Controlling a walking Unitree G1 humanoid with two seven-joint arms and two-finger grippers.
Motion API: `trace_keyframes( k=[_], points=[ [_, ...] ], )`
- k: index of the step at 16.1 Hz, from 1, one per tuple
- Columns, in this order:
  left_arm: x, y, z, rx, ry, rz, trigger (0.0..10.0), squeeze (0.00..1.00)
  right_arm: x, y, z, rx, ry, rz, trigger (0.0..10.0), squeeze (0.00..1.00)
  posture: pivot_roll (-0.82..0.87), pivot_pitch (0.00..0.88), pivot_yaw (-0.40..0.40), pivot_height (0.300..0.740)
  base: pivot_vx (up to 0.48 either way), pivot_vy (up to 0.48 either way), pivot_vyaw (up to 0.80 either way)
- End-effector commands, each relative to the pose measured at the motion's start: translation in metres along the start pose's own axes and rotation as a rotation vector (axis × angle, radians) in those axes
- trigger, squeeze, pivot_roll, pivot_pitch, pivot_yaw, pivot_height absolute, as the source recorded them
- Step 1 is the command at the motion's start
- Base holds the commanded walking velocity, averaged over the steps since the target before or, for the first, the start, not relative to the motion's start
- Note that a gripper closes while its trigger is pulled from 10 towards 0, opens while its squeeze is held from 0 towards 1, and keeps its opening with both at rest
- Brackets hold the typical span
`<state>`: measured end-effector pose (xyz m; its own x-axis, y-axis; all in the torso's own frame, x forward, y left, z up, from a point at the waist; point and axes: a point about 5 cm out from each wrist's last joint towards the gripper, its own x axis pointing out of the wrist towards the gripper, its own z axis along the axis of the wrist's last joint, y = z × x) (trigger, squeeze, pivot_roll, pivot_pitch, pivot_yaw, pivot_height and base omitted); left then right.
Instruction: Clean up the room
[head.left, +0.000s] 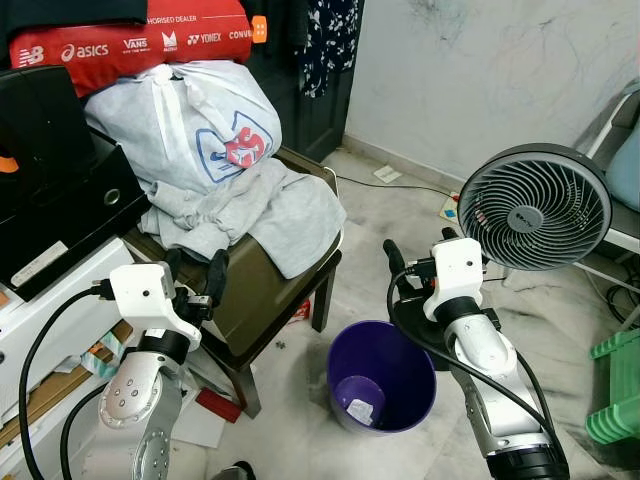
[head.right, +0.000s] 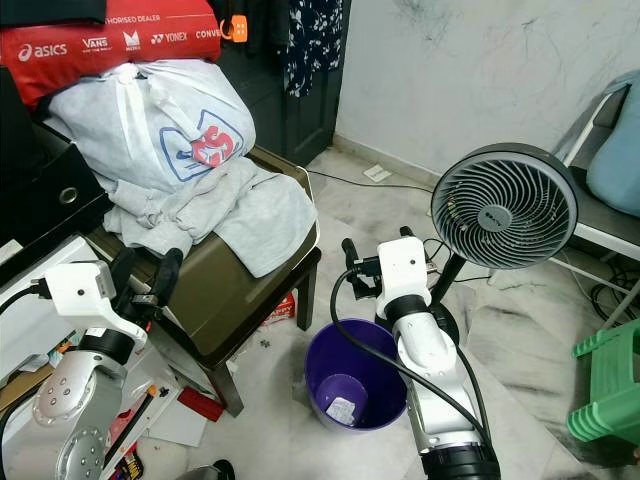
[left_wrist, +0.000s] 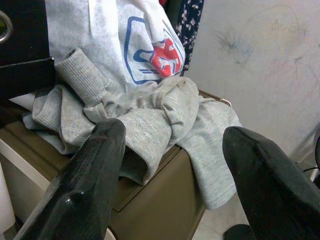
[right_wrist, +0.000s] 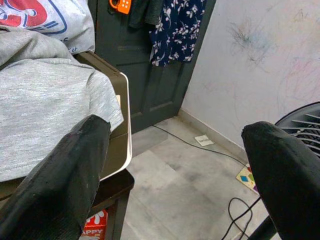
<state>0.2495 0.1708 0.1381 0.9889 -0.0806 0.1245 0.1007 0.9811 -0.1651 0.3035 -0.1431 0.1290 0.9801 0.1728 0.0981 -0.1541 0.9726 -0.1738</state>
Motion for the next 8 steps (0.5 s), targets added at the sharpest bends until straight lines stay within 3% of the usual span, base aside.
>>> trace_keyframes(
  k=[1,2,8],
  points=[
    [0.0006,-0.0018,0.0034,0.017,-0.007,-0.009,10.0,0.0,0.0015,-0.0018,0.0015,0.001,0.0,-0.006,10.0,0.0,-0.02,0.12,-0.07,0.74,0.0,0.0,0.0],
    [0.0009,-0.0018,0.0037,0.019,-0.008,-0.011,10.0,0.0,0.0017,-0.0016,0.0018,-0.002,-0.001,-0.004,10.0,0.0,-0.02,0.121,-0.07,0.74,0.0,0.0,0.0],
    [0.0016,-0.0037,0.0038,0.015,-0.008,-0.019,10.0,0.0,0.0021,-0.0014,0.002,-0.009,-0.004,-0.002,10.0,0.0,-0.02,0.12,-0.07,0.74,0.0,0.0,0.8]
  ],
)
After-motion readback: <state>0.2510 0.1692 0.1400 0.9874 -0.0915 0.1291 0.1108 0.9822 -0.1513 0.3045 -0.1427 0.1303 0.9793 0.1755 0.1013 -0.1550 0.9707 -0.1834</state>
